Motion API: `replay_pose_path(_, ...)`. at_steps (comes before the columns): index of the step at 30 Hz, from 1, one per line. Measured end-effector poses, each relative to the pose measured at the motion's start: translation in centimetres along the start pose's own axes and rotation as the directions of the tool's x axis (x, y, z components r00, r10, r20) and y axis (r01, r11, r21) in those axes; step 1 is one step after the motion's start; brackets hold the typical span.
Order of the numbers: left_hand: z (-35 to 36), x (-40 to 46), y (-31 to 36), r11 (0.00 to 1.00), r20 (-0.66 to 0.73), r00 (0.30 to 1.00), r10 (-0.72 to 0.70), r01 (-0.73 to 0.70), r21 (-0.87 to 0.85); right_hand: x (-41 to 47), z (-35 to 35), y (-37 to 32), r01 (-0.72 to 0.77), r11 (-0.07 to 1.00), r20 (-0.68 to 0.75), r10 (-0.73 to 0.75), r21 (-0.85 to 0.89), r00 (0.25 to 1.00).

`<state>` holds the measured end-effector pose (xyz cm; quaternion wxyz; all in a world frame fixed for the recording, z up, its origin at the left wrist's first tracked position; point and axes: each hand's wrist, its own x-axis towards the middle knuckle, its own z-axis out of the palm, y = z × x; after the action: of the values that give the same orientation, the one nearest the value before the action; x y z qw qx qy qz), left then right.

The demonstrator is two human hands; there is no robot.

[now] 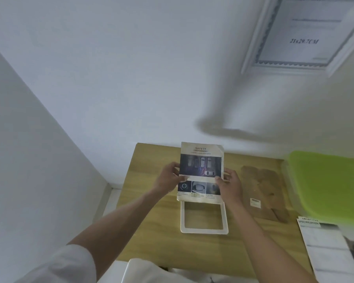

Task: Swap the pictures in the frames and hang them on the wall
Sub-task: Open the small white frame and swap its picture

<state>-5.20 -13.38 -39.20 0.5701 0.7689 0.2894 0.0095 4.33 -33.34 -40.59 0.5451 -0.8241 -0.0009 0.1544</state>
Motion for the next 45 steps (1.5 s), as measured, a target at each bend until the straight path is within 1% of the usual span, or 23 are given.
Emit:
replay_pose_path(4, 2.9, -1.1, -1.2, 0.968, 0.031, 0.999, 0.015, -0.022, 0.248, -0.8, -1.1, 3.2, -0.03, 0.975, 0.036, 0.039, -0.22, 0.999)
replay_pose_path(7, 4.7, -1.8, -2.5, 0.895, 0.092, 0.996, -0.002, -0.04, 0.444, -1.2, -1.5, 5.4, -0.018, 0.915, 0.043, 0.039, -0.402, 0.998)
replay_pose_path(10, 5.8, -2.4, -3.7, 0.86, 0.114, 0.993, -0.037, -0.026, 0.509, -1.6, -1.7, 6.4, 0.002, 0.846, 0.081, 0.049, -0.534, 0.995)
replay_pose_path(12, 6.2, -2.7, -4.4, 0.837, 0.095, 0.994, -0.058, -0.003, 0.547, -1.8, -1.7, 6.8, 0.002, 0.795, 0.107, 0.079, -0.607, 0.991)
replay_pose_path(14, 6.3, -2.9, -4.9, 0.8, 0.08, 0.996, -0.045, -0.011, 0.6, -1.9, -1.6, 6.9, 0.016, 0.757, 0.125, 0.087, -0.654, 0.988)
replay_pose_path(18, 6.5, -3.6, -5.1, 0.765, 0.071, 0.997, -0.003, -0.043, 0.643, -2.2, -1.5, 7.3, 0.047, 0.738, 0.155, 0.079, -0.673, 0.985)
replay_pose_path(23, 6.1, -3.6, -5.6, 0.754, 0.085, 0.995, -0.043, -0.023, 0.657, -2.5, -1.5, 7.6, 0.11, 0.713, 0.206, 0.049, -0.693, 0.977)
replay_pose_path(28, 5.9, -3.2, -6.1, 0.773, 0.082, 0.996, -0.035, -0.025, 0.634, -2.8, -1.4, 7.3, 0.123, 0.704, 0.222, 0.051, -0.7, 0.974)
replay_pose_path(34, 5.5, -3.0, -6.2, 0.786, 0.095, 0.995, -0.032, -0.034, 0.617, -3.2, -1.0, 7.1, 0.108, 0.718, 0.212, 0.056, -0.687, 0.976)
replay_pose_path(39, 5.4, -3.4, -5.8, 0.786, 0.083, 0.996, -0.046, -0.015, 0.618, -3.6, -1.4, 7.2, 0.121, 0.713, 0.247, 0.074, -0.69, 0.966)
replay_pose_path(42, 5.6, -3.8, -5.3, 0.777, 0.047, 0.998, -0.048, 0.007, 0.63, -3.3, -2.2, 7.3, 0.156, 0.725, 0.271, 0.044, -0.671, 0.962)
replay_pose_path(45, 6.2, -4.4, -4.8, 0.763, -0.049, 0.999, -0.015, 0.044, 0.644, -2.8, -3.7, 7.5, 0.18, 0.742, 0.276, 0.007, -0.646, 0.961)
